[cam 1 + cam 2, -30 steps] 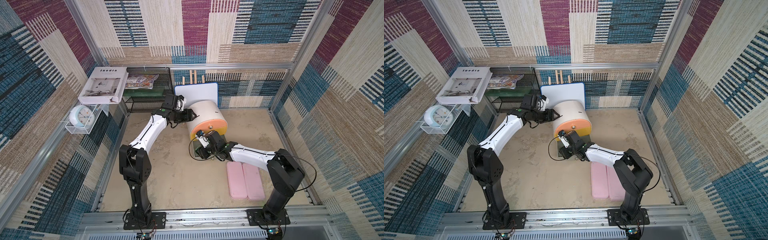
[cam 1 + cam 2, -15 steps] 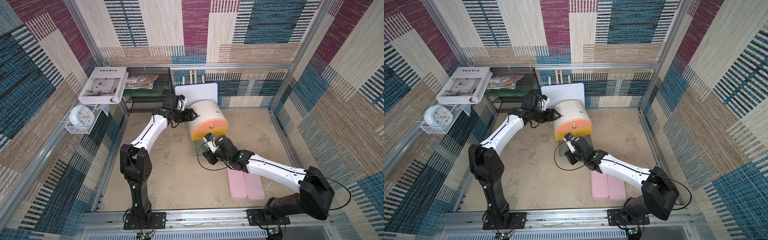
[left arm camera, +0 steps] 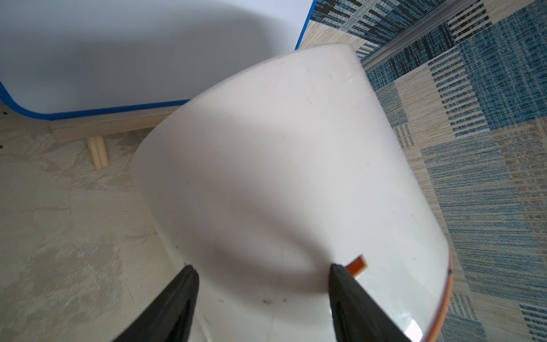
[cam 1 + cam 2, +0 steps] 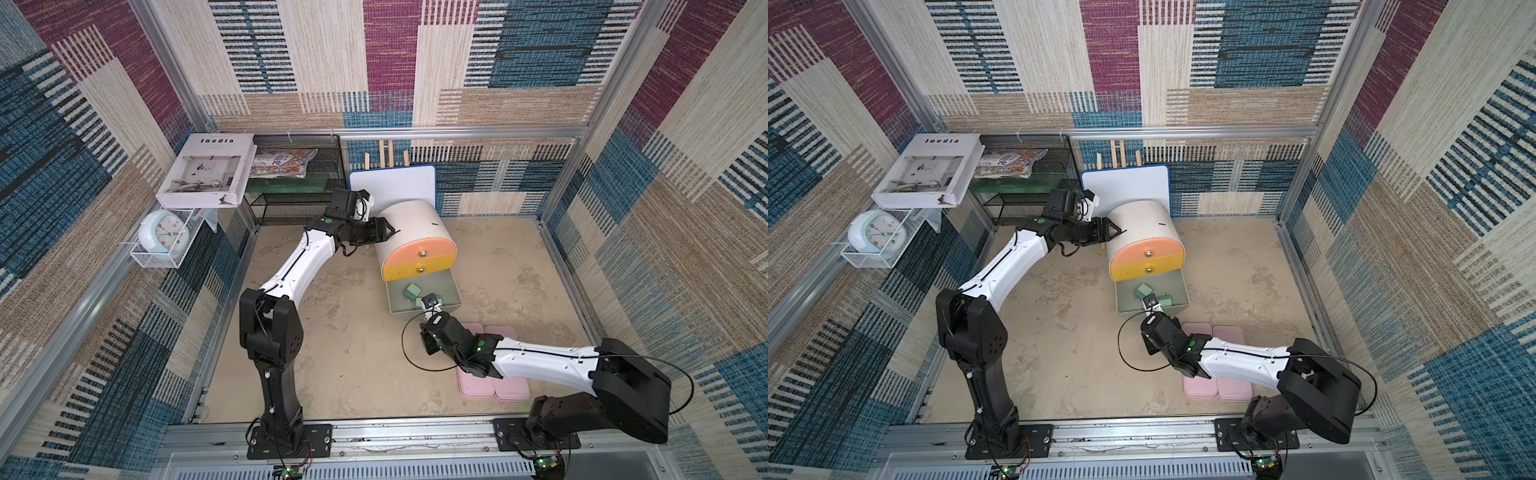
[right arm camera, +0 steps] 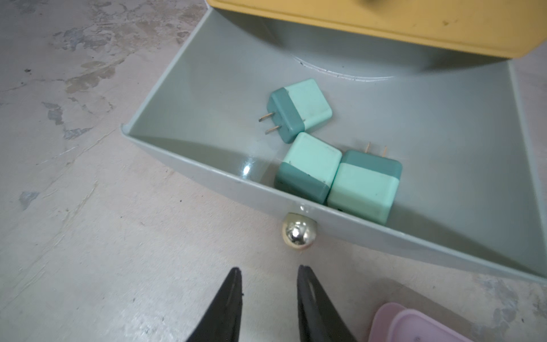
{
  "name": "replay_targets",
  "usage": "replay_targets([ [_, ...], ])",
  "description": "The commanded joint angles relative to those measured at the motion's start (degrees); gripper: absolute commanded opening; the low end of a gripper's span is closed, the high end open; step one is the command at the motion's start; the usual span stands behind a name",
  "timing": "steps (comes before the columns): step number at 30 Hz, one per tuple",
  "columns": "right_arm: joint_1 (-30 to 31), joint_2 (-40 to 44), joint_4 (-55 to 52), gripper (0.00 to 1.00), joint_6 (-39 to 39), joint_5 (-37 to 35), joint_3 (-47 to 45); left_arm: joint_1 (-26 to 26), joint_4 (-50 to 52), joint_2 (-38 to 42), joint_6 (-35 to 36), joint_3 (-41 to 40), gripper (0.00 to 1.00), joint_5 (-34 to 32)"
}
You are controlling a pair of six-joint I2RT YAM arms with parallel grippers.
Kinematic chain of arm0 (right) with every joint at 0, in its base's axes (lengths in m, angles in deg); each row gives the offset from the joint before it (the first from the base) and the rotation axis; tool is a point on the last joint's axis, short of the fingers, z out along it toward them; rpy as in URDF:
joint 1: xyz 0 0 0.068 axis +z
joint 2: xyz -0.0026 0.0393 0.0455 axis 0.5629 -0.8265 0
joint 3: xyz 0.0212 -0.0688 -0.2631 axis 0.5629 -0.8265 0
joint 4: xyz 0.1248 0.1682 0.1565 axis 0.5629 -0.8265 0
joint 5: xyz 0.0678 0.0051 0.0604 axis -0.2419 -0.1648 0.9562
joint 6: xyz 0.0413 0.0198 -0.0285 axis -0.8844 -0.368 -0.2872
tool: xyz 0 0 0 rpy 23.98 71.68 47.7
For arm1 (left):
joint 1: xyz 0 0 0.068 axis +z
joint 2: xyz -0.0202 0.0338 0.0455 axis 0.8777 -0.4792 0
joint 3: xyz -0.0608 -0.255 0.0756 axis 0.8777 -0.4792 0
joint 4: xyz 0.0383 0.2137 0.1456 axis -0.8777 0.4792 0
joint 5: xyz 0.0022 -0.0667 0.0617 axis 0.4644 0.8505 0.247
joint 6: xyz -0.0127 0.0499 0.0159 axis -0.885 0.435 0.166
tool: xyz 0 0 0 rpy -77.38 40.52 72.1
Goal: Place the plugs into the drawer by color
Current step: Place the plug in the drawer, then close the drawer in the storage box.
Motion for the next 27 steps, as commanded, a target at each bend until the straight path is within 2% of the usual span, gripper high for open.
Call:
replay_targets([
  [1,-0.08,-3.0,5.85,0.34,-1.29,-3.28,0.81,-0.17,9.8,-0.7,1.82,-0.84,0.73,-4.36],
  [6,-0.71,-6.92,7.96,0.31,0.1,-3.89,3.1,-0.22,9.82,-0.62,1.9,-0.95,0.73,-4.38],
  [12,-2.57,-7.62,11.29,0.3,0.98,-3.71,3.54,-0.24,9.83,-0.7,1.9,-1.17,0.73,-4.14],
  [19,-5.02,-8.4,15.58,0.29,2.27,-0.9,4.47,-0.41,9.81,-0.44,1.99,-1.69,0.73,-4.32],
  [27,-7.67,-13.84,21.73,0.27,2.71,1.21,7.25,-0.68,9.8,-0.25,2.17,-2.13,0.73,-4.76],
])
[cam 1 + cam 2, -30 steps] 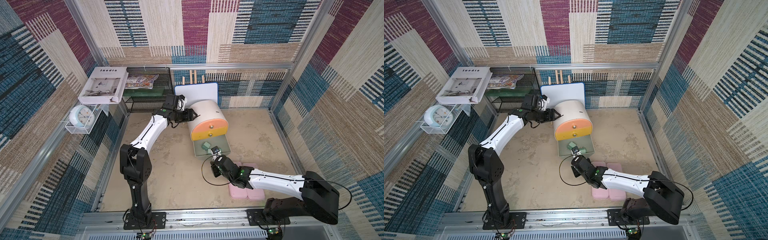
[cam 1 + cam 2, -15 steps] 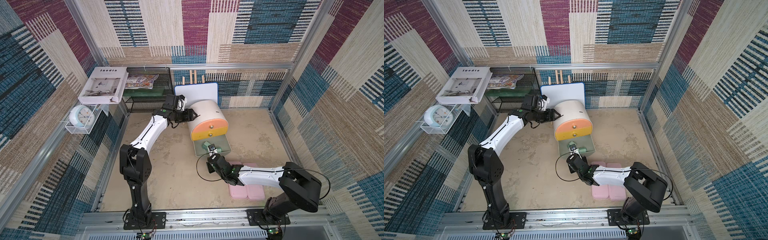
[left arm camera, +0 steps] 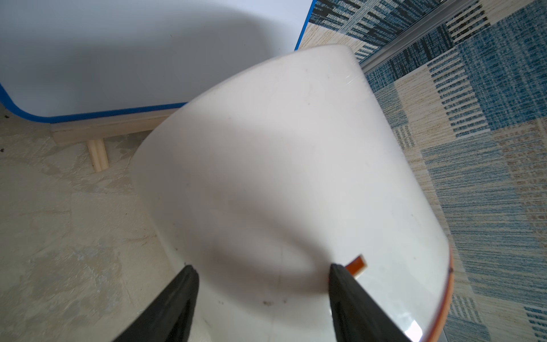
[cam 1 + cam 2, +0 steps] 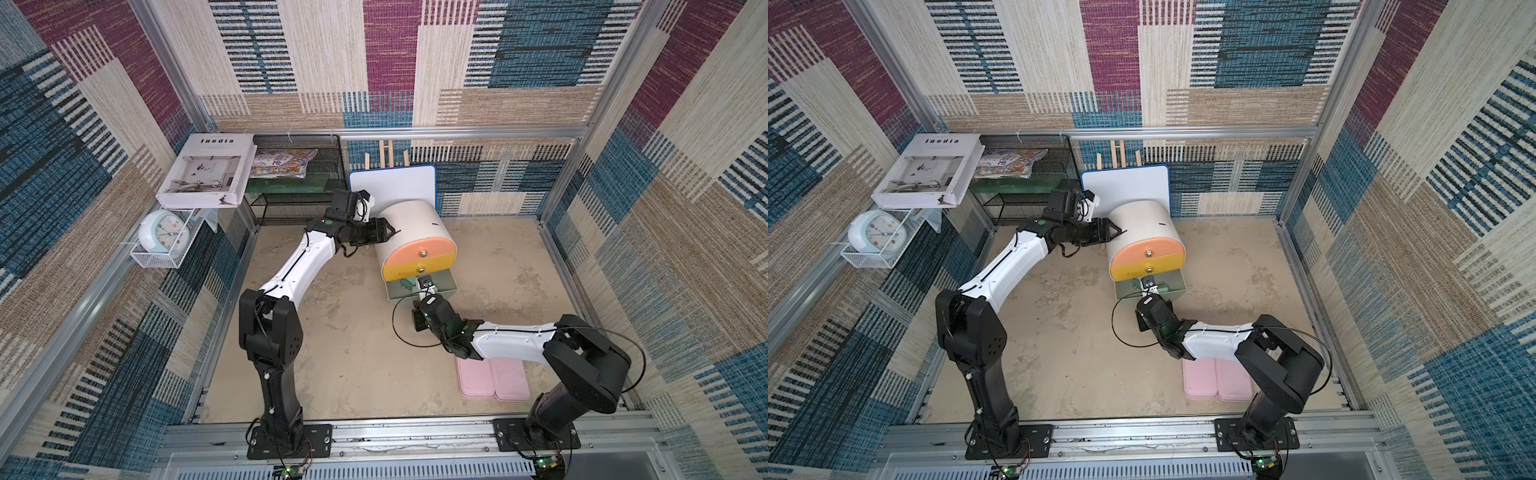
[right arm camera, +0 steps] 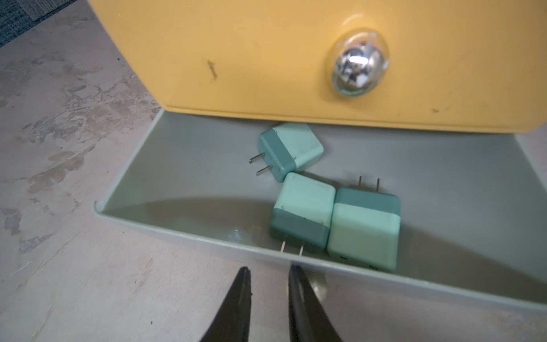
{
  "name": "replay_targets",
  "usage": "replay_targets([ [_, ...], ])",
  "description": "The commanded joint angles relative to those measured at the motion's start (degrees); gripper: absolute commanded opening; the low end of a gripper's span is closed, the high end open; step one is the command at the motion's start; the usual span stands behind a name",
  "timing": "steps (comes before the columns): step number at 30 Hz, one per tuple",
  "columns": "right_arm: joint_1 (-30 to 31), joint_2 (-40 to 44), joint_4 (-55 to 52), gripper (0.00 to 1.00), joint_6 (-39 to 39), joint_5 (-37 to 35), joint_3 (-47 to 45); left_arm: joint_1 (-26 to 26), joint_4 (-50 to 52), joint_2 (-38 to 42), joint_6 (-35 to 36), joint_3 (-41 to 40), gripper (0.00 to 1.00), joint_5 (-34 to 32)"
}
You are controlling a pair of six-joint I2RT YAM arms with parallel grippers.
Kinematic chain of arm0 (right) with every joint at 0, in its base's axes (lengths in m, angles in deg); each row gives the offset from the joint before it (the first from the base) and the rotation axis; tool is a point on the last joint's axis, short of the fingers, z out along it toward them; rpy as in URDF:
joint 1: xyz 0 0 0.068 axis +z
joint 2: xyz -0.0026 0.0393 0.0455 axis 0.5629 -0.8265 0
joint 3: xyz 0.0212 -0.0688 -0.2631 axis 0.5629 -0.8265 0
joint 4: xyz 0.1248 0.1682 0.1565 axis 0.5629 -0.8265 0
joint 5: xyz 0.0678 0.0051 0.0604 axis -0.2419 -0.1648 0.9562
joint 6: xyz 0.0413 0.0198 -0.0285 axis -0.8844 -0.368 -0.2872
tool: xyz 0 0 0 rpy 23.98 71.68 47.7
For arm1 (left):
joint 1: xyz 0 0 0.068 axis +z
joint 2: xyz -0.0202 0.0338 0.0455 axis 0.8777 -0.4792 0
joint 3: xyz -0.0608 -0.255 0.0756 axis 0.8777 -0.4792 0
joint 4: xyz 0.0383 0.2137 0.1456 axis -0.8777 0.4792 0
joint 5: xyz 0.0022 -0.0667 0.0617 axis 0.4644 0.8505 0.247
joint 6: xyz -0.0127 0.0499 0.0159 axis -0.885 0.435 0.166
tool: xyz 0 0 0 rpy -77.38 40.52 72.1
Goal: Place the plugs into the drawer by color
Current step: Close the drawer in the storage box.
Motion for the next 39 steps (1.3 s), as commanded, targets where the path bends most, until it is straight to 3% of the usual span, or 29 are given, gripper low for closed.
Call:
replay_targets([
  [1,-0.76,-1.45,7.05,0.27,0.82,0.19,1.14,-0.45,11.14,-0.77,2.12,-1.0,0.73,-4.26],
  [20,-4.65,-12.14,19.62,0.26,-4.08,3.77,6.47,-0.79,11.12,-0.77,2.34,-1.44,0.73,-4.63],
  [39,-6.86,-16.15,25.6,0.32,-5.68,7.7,8.52,-1.16,11.3,-0.42,2.97,-2.1,0.73,-5.5],
])
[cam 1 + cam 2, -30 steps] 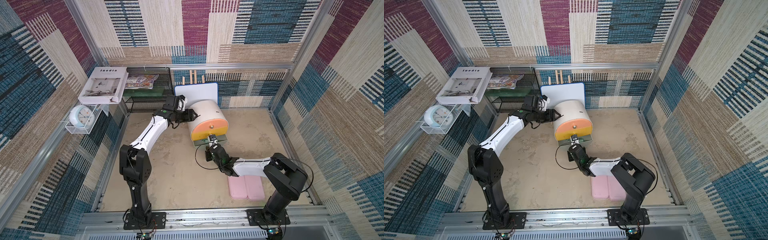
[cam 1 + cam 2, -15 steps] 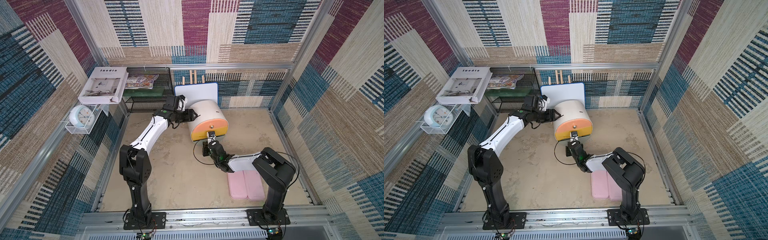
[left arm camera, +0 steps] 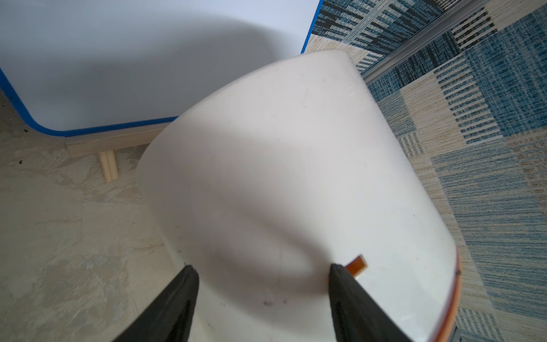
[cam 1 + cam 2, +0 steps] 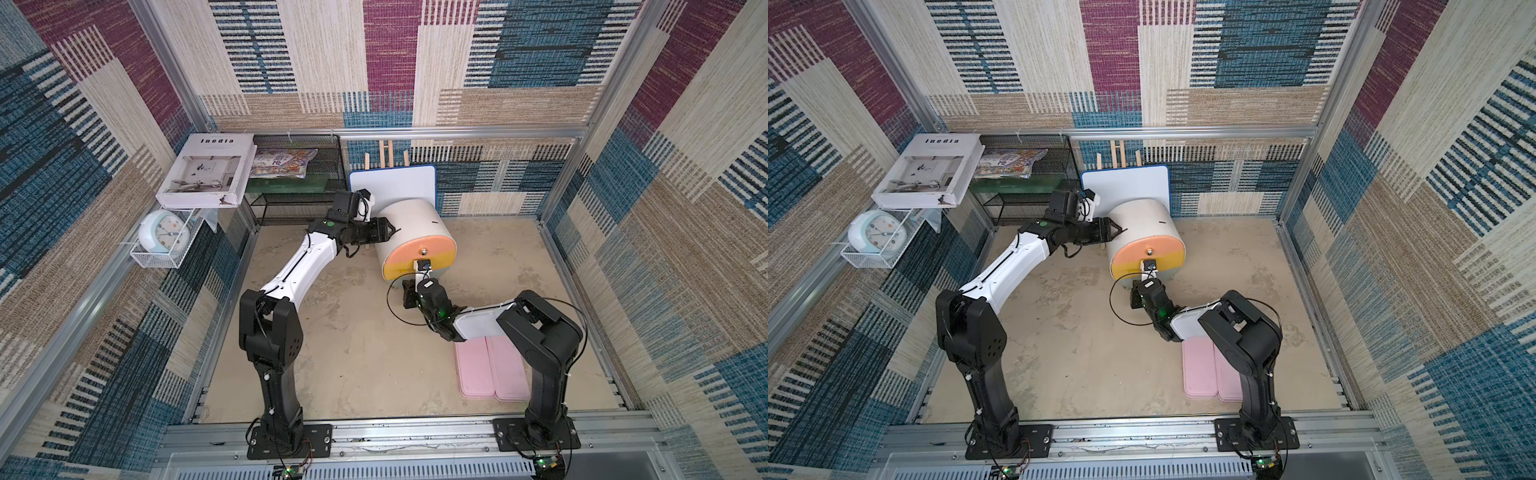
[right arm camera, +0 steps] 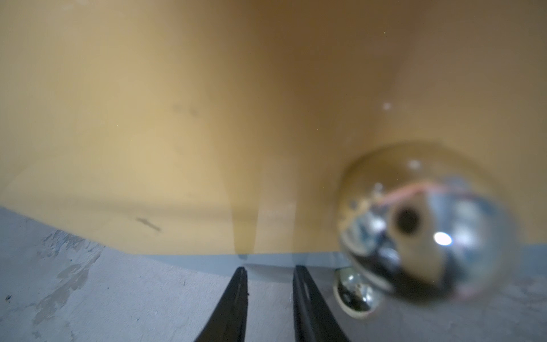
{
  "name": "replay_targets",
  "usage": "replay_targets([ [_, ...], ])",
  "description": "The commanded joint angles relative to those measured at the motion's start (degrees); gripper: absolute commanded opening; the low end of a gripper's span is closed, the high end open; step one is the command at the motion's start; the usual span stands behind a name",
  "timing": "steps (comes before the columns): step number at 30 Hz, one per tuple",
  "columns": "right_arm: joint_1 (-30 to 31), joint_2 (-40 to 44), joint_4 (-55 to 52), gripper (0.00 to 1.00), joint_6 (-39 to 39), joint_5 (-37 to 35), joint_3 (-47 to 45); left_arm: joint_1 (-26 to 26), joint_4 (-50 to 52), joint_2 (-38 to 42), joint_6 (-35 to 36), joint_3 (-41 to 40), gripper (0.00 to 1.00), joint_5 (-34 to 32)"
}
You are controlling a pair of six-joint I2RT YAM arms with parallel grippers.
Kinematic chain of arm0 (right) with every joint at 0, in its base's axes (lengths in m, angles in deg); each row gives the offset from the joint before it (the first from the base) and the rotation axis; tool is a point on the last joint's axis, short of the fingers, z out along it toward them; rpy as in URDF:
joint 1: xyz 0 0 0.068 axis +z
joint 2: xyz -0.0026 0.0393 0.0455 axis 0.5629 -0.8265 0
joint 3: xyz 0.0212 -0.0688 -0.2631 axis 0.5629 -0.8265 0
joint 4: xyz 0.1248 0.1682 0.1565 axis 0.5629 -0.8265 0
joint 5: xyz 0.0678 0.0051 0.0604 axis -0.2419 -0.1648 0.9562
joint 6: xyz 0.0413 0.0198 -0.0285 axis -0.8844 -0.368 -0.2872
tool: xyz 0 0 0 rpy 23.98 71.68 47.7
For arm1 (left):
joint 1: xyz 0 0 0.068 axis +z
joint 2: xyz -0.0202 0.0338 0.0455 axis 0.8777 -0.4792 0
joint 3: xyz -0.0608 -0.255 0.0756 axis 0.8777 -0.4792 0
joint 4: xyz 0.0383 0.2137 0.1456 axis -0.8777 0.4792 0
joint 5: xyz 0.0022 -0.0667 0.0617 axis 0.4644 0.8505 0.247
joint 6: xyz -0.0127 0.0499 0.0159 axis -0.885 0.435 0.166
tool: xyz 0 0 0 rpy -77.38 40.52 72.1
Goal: Place the plugs into the drawer by color
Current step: Close the drawer in the storage box, then adjust the storage box at the center of the board.
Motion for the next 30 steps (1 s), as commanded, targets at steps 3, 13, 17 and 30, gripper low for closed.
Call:
replay_targets([
  [3,-0.29,2.35,5.9,0.34,0.32,3.28,-0.2,-0.42,13.96,-0.56,3.13,-0.96,0.73,-2.78],
  [13,-0.43,24.27,-20.85,0.49,2.69,17.6,3.4,-0.42,17.24,6.56,1.88,1.39,0.73,-7.23],
  [17,-1.69,29.74,-34.84,0.52,5.46,16.26,8.25,-0.42,18.01,10.84,0.56,0.49,0.73,-8.98],
  [30,-21.1,28.82,-45.11,0.64,6.2,29.43,20.66,-0.86,17.89,12.29,-0.34,-2.84,0.73,-5.02],
])
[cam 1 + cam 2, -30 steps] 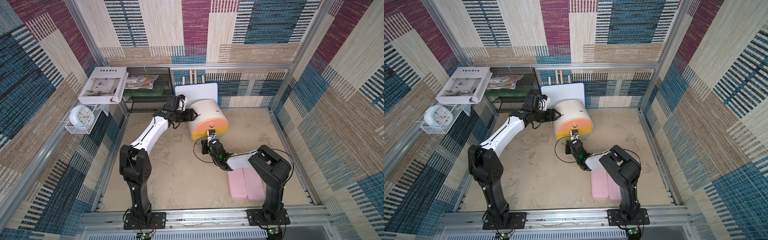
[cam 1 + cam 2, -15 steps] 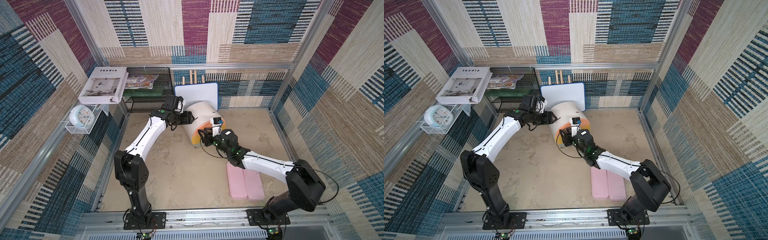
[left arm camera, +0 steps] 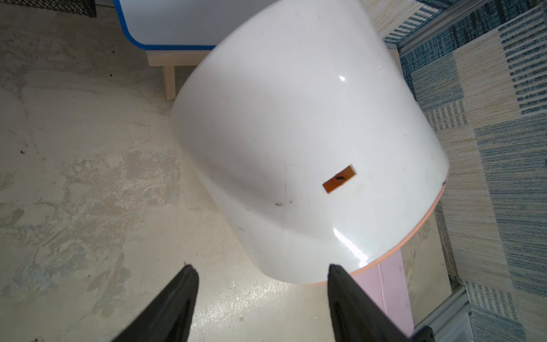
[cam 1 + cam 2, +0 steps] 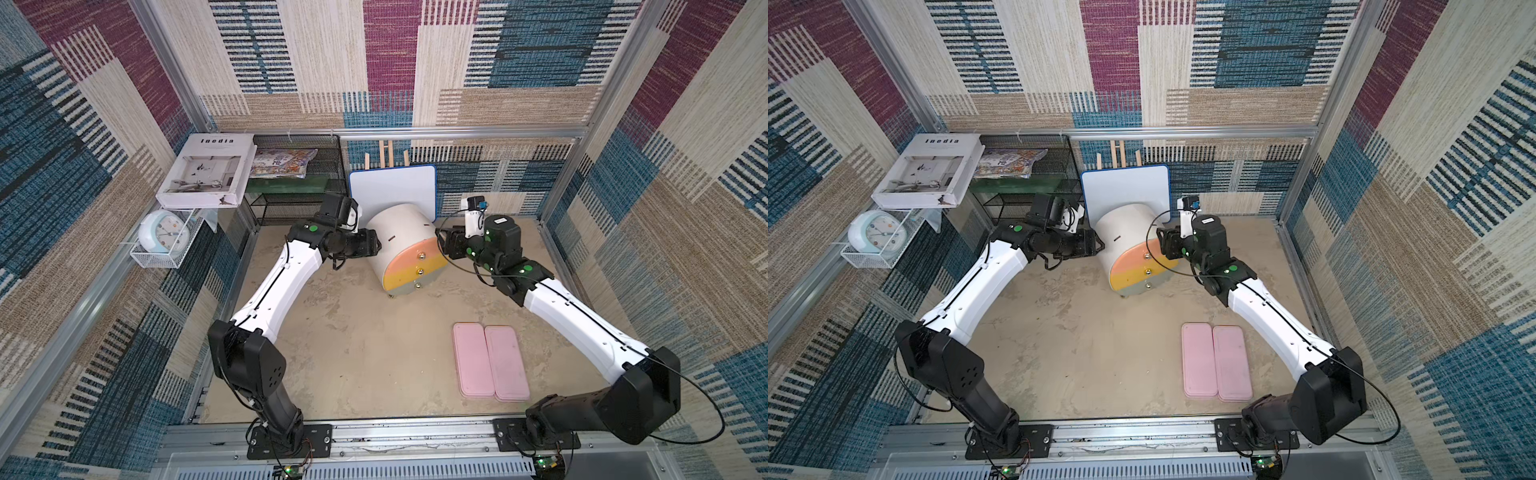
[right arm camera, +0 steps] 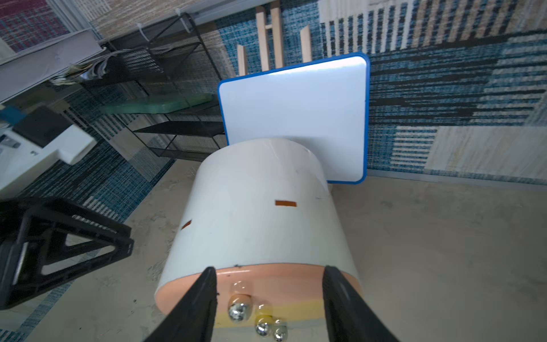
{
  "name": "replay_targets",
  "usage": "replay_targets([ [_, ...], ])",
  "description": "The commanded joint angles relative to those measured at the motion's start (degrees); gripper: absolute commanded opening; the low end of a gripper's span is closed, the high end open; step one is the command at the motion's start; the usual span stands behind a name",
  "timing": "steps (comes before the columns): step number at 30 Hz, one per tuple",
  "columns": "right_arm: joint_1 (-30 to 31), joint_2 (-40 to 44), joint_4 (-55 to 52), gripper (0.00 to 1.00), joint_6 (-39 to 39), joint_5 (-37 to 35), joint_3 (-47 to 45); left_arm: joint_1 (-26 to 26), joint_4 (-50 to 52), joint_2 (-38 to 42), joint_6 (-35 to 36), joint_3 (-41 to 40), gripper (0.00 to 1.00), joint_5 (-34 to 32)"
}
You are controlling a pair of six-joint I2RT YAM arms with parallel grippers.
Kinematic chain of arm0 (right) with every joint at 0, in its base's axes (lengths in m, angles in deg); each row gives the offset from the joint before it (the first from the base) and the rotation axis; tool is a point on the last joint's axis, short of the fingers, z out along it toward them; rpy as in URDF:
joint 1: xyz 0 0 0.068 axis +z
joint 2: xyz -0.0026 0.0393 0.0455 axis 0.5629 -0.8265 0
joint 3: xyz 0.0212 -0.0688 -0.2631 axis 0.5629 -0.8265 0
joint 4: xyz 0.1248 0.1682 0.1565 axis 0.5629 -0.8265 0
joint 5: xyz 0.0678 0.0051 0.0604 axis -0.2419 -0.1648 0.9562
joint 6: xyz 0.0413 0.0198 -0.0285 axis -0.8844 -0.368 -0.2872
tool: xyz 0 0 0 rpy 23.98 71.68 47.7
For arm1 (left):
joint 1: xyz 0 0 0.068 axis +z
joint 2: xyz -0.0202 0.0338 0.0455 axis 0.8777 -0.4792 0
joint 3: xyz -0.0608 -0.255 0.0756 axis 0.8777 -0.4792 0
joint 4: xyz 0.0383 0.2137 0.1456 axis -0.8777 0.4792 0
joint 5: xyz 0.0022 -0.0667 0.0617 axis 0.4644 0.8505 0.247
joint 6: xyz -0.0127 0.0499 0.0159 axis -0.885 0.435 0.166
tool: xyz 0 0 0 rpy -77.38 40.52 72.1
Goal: Place the plugs into the drawer by color
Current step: Adjust the storage box at the center of the board.
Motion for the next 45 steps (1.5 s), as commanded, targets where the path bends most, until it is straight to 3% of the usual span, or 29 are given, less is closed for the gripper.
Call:
replay_targets([
  [1,-4.16,-1.17,-1.63,0.65,-1.84,8.46,1.03,-0.05,-0.2,-0.54,-0.03,0.08,0.73,2.36],
  [9,-8.66,-5.86,-0.12,0.76,-4.61,18.63,2.01,-0.05,-1.01,-2.22,0.14,1.13,0.74,5.42],
  [17,-8.61,-9.31,1.18,0.77,-5.46,29.17,1.58,0.13,-1.54,-2.68,0.49,0.74,0.74,5.82],
  [23,-8.56,-8.48,4.11,0.77,-7.51,31.74,-1.17,0.22,-1.74,-3.03,0.84,1.01,0.74,6.14],
  [38,-5.58,-7.72,5.09,0.75,-7.71,31.36,-4.35,0.83,-3.95,-2.51,0.93,-1.52,0.74,6.25],
  [45,-8.2,-4.92,3.66,0.76,-5.12,21.79,-2.77,0.92,-4.01,-1.77,0.27,-2.44,0.74,6.77],
])
